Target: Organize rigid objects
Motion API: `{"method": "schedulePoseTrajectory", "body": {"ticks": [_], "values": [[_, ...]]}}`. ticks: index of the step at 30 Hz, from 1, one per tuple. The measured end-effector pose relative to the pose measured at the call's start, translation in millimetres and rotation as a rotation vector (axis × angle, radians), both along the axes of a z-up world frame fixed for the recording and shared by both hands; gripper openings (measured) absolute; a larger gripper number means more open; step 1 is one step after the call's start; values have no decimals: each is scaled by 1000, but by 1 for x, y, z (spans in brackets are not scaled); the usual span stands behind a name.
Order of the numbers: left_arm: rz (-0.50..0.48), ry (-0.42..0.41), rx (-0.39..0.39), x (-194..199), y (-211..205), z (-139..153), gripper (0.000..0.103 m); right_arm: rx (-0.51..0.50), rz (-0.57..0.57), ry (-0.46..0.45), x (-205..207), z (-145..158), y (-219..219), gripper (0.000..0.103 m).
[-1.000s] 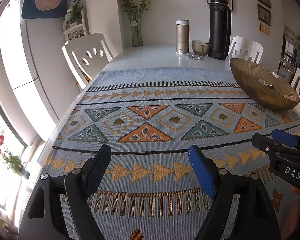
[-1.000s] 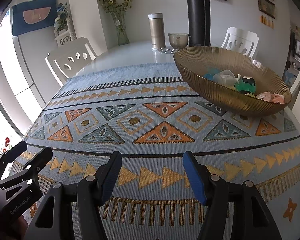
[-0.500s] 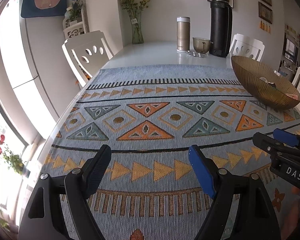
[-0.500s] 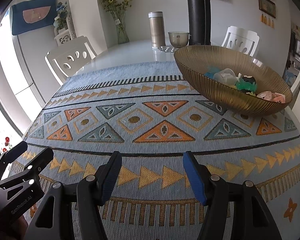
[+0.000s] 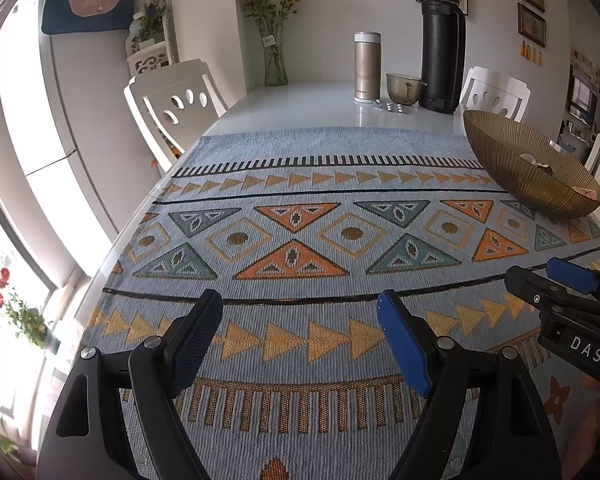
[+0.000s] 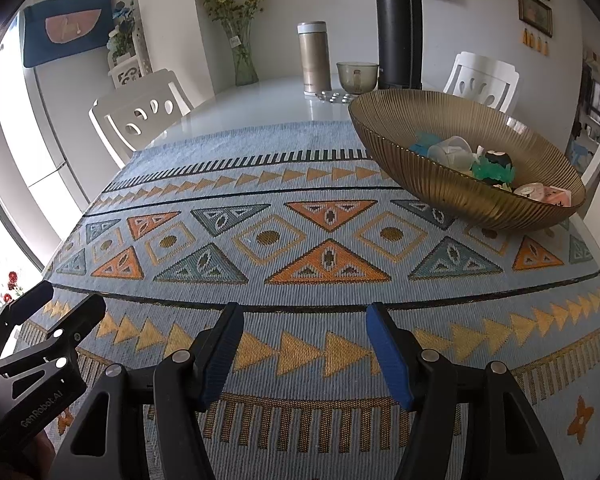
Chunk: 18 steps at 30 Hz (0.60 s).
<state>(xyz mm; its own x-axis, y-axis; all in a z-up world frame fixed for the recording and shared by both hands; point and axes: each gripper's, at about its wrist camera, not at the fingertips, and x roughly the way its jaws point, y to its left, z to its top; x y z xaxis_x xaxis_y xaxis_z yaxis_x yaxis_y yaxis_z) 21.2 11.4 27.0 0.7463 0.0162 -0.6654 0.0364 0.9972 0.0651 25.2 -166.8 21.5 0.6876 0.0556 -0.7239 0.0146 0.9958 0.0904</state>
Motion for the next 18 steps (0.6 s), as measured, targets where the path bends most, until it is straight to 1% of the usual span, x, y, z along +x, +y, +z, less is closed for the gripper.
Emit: {"method": "schedulePoseTrajectory", "body": {"ticks": [7,12,18], "values": [[-3,21,-1,2,-1,-2,79,0,-3,7,2,-2,-1,62],[-16,93,4,10,-4,-11,79,-3,-4,13,3,-2,-1,62],[-21,103,6,10,-4,-12,79,-10,-17,17,3,-3,-2,62]]}}
